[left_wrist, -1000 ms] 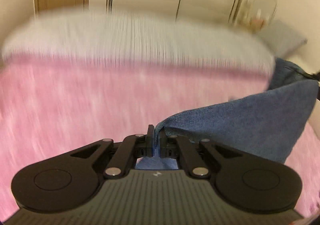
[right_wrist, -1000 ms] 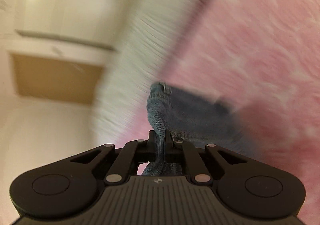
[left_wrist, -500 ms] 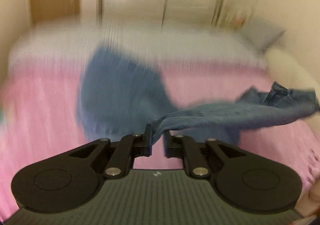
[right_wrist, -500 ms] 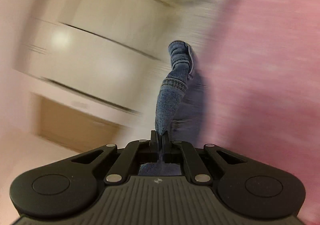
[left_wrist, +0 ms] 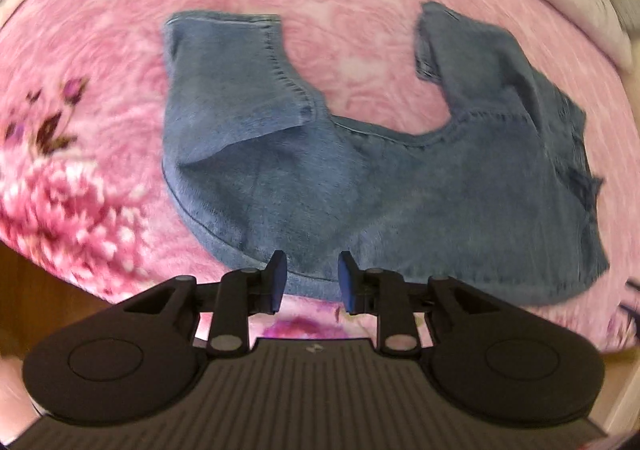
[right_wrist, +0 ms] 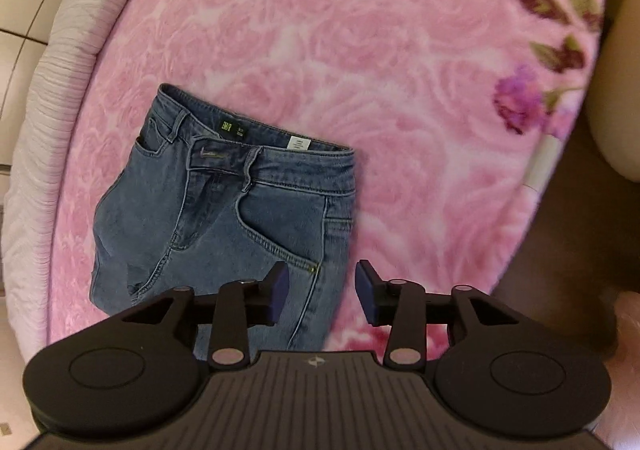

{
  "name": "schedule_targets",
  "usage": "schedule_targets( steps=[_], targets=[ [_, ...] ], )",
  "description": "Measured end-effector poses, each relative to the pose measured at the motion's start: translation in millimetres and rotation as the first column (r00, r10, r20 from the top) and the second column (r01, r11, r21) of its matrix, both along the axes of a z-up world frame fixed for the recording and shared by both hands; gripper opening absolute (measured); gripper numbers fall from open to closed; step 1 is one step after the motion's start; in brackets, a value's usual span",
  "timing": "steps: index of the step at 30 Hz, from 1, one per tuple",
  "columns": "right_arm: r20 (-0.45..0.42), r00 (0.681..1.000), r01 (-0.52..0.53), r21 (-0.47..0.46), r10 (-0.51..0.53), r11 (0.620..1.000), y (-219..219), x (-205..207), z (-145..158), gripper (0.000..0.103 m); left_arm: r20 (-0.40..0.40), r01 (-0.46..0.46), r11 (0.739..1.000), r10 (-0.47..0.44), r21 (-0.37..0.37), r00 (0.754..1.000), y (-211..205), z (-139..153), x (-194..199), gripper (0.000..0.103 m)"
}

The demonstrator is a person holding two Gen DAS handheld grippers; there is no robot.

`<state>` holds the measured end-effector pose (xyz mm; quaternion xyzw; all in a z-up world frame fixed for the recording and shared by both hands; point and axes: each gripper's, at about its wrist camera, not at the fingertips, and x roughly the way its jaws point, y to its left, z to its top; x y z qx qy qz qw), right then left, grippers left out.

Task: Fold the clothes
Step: 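Release the jeans flat on the bed with both grippers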

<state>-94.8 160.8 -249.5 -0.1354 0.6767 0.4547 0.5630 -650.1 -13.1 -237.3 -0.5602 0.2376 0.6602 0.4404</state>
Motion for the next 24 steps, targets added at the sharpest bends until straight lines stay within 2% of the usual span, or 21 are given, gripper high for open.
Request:
schedule_targets(
  steps=[3, 8, 10, 12, 15, 19, 22, 24],
  targets=[
    [-0.004, 1.0, -0.013, 0.046, 0.013, 0.999, 14.7, 8.4, -31.9, 0.042, 0.021, -0.095, 0.995, 0.095, 0.023, 0.995, -14.2, -4.4, 1.6, 0.023],
    [-0.045, 0.999, -0.008, 0.099, 0.013, 0.995, 33.6, 12.2, -83.1, 0.043, 0.052, -0.225, 0.973, 0.223, 0.044, 0.974, -41.6, -13.3, 3.5, 0.024],
    [-0.067, 0.997, -0.019, 0.107, 0.027, 0.994, 36.7, 7.0, -98.3, 0.031, 0.057, -0.26, 0.964, 0.258, 0.046, 0.965, -48.4, -16.6, 3.1, 0.024],
    [-0.039, 0.997, -0.055, 0.134, 0.061, 0.989, 38.6, 2.2, -96.6, 0.013, 0.057, -0.284, 0.957, 0.281, 0.058, 0.958, -52.2, -18.1, 2.3, 0.023],
    [0.009, 0.994, -0.104, 0.22, 0.105, 0.97, 36.8, 7.3, -75.2, 0.004, 0.057, -0.31, 0.946, 0.305, 0.096, 0.951, -51.4, -14.6, -3.2, 0.023],
    [0.16, 0.985, -0.107, 0.306, 0.06, 0.946, 33.7, 30.8, -41.8, 0.002, 0.046, -0.322, 0.934, 0.319, 0.152, 0.947, -44.1, -11.5, -16.0, 0.024],
    [0.238, 0.971, -0.086, 0.21, 0.034, 0.974, 39.9, 47.2, -58.3, 0.006, 0.048, -0.355, 0.919, 0.352, 0.173, 0.935, -37.4, -19.5, -32.0, 0.026],
    [0.224, 0.975, -0.047, 0.155, 0.011, 0.987, 37.0, 49.2, -70.0, 0.016, 0.058, -0.391, 0.901, 0.388, 0.187, 0.92, -33.3, -27.6, -47.9, 0.03]
  ],
)
